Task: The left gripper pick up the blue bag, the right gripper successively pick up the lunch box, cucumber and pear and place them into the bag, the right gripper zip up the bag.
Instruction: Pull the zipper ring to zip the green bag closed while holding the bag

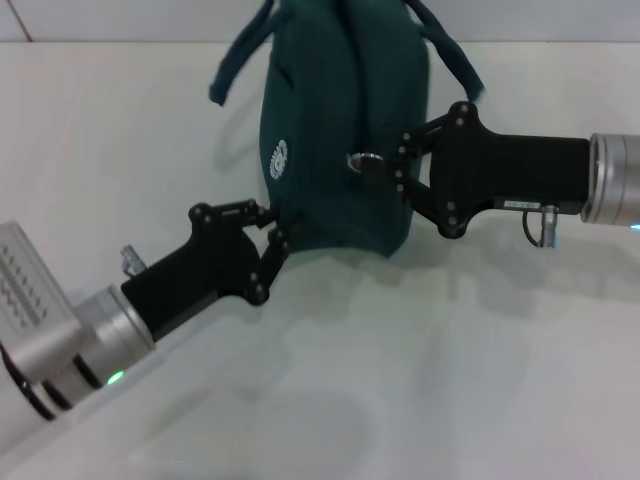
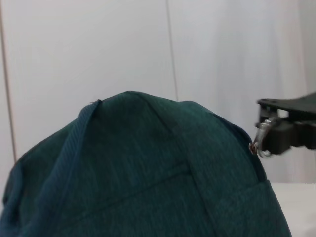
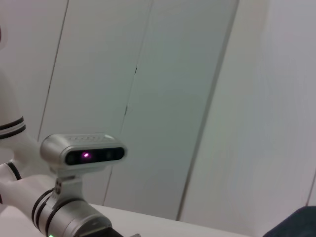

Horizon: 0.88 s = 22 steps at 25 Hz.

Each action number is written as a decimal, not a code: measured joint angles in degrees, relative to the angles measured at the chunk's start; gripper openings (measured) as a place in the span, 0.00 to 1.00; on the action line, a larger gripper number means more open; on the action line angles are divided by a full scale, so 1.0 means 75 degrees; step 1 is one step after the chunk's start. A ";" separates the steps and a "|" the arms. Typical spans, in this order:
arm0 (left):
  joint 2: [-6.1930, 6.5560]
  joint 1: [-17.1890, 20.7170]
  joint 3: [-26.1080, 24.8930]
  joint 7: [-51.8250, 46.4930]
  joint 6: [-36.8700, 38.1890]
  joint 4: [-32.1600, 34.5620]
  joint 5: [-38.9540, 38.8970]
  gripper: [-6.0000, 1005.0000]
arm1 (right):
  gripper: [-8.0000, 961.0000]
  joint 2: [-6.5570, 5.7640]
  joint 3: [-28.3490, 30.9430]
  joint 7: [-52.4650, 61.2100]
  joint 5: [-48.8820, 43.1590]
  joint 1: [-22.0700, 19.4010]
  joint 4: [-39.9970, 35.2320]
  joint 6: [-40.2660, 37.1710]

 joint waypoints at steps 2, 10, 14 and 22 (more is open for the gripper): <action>0.0000 0.0072 0.0005 0.0308 0.0105 -0.0084 0.0040 0.14 | 0.03 -0.0024 0.0018 0.0043 -0.0015 -0.0015 0.0002 -0.0140; 0.0030 0.0290 0.0013 0.0685 0.0391 -0.0133 0.0071 0.11 | 0.03 -0.0017 0.0241 0.0016 0.0060 -0.0141 -0.0005 -0.0338; 0.0030 0.0275 0.0024 0.0785 0.0344 -0.0149 0.0308 0.09 | 0.03 -0.0005 0.0247 -0.0010 0.0207 -0.0116 -0.0047 -0.0311; 0.0027 0.0237 0.0024 0.0860 0.0294 -0.0137 0.0550 0.07 | 0.03 0.0031 0.0257 -0.0620 0.0845 -0.0046 0.0122 -0.0222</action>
